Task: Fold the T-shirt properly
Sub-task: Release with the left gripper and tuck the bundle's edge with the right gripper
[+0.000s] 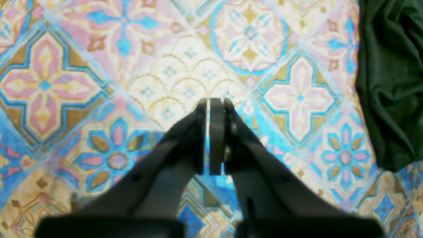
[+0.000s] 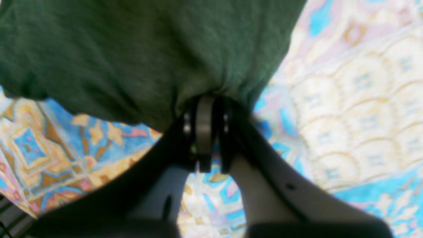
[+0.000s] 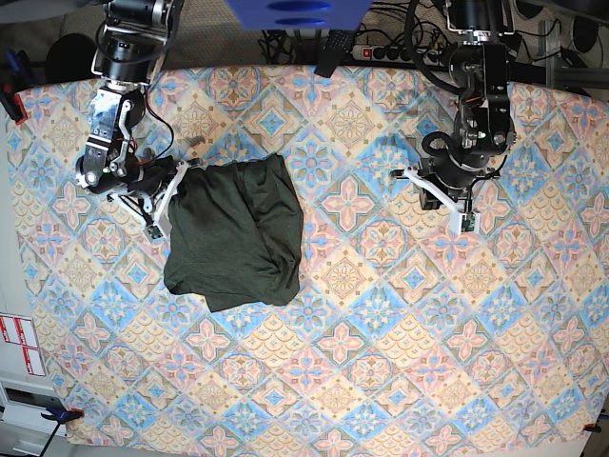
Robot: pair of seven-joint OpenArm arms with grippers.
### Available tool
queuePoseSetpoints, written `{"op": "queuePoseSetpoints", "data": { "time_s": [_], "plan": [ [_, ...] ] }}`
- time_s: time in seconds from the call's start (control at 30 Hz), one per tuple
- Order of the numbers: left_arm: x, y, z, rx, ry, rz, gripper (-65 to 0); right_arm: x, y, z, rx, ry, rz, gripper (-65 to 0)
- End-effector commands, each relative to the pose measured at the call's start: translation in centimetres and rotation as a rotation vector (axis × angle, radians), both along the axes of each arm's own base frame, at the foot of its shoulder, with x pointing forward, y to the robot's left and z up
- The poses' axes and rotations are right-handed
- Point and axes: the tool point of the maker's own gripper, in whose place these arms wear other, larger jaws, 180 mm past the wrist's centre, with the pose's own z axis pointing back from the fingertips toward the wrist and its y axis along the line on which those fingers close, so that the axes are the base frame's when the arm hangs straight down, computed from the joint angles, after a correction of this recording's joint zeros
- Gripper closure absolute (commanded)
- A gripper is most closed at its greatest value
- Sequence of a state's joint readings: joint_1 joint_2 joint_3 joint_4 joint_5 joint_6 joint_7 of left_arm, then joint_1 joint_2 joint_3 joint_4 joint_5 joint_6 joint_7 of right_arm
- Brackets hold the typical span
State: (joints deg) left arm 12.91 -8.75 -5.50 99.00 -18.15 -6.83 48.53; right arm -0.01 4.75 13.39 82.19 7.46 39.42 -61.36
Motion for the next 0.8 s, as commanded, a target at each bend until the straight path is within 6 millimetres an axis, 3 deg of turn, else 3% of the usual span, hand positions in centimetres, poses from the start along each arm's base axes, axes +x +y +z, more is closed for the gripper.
{"op": "queuePoseSetpoints", "data": {
  "time_s": [0.0,0.17,0.3,0.53,0.77],
  "plan": [
    [0.9,0.2,1.2,-0.002,-0.047,0.001,0.0,1.4,-0.1,1.4,0.001,-0.057,0.006,-3.4],
    [0.9,0.6,1.2,0.017,-0.046,-0.010,0.0,1.8,-0.3,2.4,-0.017,-0.081,0.010,-3.4],
    [0.9,0.6,1.2,0.016,-0.046,-0.010,0.0,2.8,-0.7,4.4,-0.040,-0.147,0.010,-3.4],
    [0.7,0.5,1.1,0.015,-0.041,-0.011,0.0,1.5,-0.6,5.6,-0.079,-0.174,0.035,-3.4],
    [0.6,0.5,1.0,0.015,-0.038,-0.013,0.0,0.8,4.5,4.7,-0.046,-0.149,0.181,-3.4]
  ]
}}
